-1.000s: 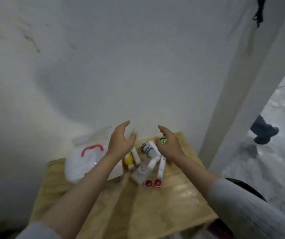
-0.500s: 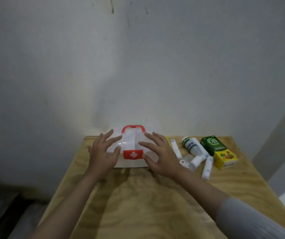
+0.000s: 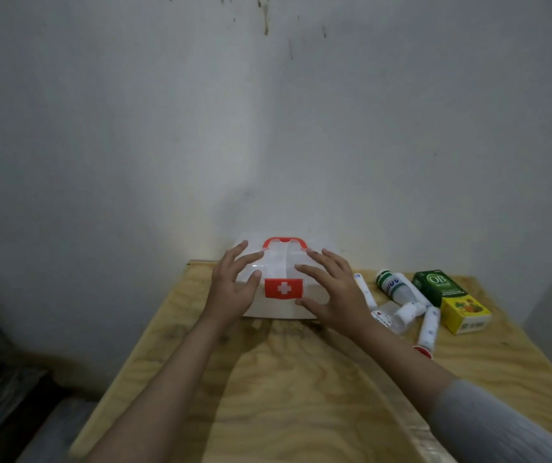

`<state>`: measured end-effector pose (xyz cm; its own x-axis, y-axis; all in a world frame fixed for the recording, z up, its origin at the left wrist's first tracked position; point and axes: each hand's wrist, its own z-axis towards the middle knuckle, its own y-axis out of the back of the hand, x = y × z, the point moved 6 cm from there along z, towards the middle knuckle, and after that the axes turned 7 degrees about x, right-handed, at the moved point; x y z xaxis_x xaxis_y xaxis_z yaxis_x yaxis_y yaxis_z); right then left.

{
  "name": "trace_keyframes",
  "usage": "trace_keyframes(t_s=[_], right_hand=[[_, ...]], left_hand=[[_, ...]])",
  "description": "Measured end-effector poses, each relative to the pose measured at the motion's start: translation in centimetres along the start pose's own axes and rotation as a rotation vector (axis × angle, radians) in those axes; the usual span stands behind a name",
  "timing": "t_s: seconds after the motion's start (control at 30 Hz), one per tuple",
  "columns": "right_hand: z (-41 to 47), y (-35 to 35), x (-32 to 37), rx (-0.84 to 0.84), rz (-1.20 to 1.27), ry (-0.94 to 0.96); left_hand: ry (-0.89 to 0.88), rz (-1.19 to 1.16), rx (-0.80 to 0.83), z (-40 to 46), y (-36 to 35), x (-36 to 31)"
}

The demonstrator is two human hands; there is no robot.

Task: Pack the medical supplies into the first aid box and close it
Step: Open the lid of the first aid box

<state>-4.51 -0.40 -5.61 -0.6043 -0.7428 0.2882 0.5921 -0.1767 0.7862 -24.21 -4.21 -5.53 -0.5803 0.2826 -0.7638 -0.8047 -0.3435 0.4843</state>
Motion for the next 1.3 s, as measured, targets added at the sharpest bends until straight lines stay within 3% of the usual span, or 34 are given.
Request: trace_keyframes(t_s=[0.37, 0.5, 0.63, 0.93, 1.1, 1.3], right_hand=[[-0.2, 0.5, 0.2, -0.023, -0.031, 0.097], [0.2, 1.1, -0.3, -0.126, 0.076, -0.031], [0.3, 0.3, -2.0, -0.126, 0.243, -0.248], [0.6, -0.2, -2.5, -0.089, 0.328, -0.287], [0.9, 0.9, -2.1, -0.090, 0.309, -0.305], [3.6, 4.5, -1.9, -0.249, 0.328, -0.339]], left_hand=[[-0.015, 0.008, 0.028, 0.2, 0.0, 0.5], [-0.031, 0.018, 0.051, 0.0, -0.1, 0.9], [0.014, 0.035, 0.086, -0.9, -0.8, 1.7], [0.098, 0.126, 0.074, -1.0, -1.1, 2.4], [0.084, 0.001, 0.004, -1.4, -0.8, 2.4], [0.097, -0.078, -0.021, -1.7, -0.4, 2.6]])
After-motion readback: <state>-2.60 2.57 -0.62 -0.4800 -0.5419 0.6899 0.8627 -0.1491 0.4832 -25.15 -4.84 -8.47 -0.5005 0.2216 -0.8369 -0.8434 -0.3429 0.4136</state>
